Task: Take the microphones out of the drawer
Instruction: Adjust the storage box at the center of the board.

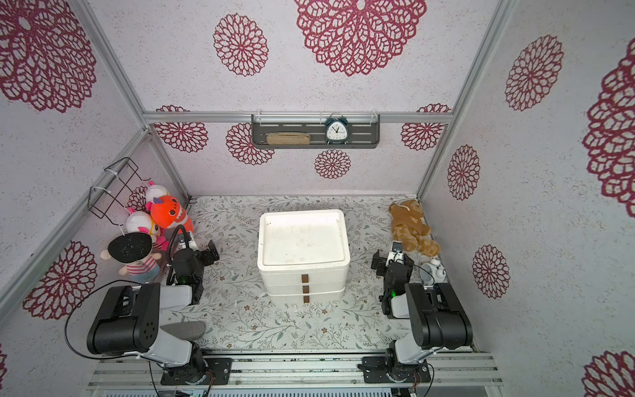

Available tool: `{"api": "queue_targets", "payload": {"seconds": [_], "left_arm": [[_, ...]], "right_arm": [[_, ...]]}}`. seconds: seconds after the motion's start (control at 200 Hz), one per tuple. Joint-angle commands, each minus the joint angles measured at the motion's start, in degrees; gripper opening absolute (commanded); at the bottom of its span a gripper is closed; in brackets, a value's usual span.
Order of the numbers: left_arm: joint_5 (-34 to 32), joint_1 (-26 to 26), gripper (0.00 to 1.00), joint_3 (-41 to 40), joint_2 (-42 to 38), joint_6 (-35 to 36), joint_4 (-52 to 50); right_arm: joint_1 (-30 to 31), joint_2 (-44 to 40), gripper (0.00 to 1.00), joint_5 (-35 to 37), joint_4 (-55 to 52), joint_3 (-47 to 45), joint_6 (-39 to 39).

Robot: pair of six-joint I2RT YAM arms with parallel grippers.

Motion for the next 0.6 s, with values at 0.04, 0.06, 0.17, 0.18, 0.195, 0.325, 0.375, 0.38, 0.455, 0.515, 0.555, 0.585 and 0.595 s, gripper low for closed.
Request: {"api": "queue_targets", "payload": {"seconds": [0.04,0.06,0.17,0.18,0.195,0.325,0.375,0.38,0.455,0.515,0.555,0.585,0.595], "left_arm": [[3.11,0.53,0.97,0.92,0.17,1.87,1.32],[3.71,0.61,0.97,1.03,0.13,2.11,1.24],[3.91,0.32,0.97,2.78,-1.99,2.47,-3.63],[3.81,0.2,0.97,3.1,-2.33,2.48,-4.62],[3.61,0.07,0.97,3.72,-2.82,2.39,-6.41],[-1.4,-1.76,0.97,9.16,-5.61,0.89,-19.47],[-4.48,-3.38,0.97,9.47,-6.13,1.35,-20.5],[-4.76,-3.65,0.97,9.47,-6.16,1.44,-20.53],[-11.04,-6.63,0.97,9.34,-7.09,1.92,-20.91],[-15.41,-8.97,0.97,10.02,-8.02,0.71,-23.01],[-17.46,-10.28,0.97,10.69,-8.94,-0.7,-25.03],[-18.84,-11.81,0.97,11.28,-9.89,-0.83,-27.17],[-19.76,-12.32,0.97,11.44,-10.18,-0.65,-27.8]], "right_arm": [[-0.29,0.21,0.99,-0.27,1.81,1.6,-0.81],[-0.28,0.21,0.99,-0.23,1.81,1.63,-0.81],[-0.28,0.21,0.99,-0.27,1.77,1.56,-0.84],[-0.28,0.21,0.99,-0.28,1.8,1.62,-0.83],[-0.28,0.21,0.99,-0.24,1.81,1.57,-0.85],[-0.28,0.21,0.99,-0.18,1.77,1.59,-0.86],[-0.28,0.21,0.99,-0.22,1.78,1.56,-0.88],[-0.28,0.21,0.99,-0.22,1.79,1.56,-0.82],[-0.29,0.21,0.99,-0.22,1.81,1.58,-0.86],[-0.28,0.21,0.99,-0.27,1.74,1.56,-0.83],[-0.29,0.21,0.99,-0.24,1.81,1.6,-0.81],[-0.29,0.21,0.99,-0.22,1.81,1.6,-0.84],[-0.29,0.21,0.99,-0.29,1.79,1.59,-0.85]]}}
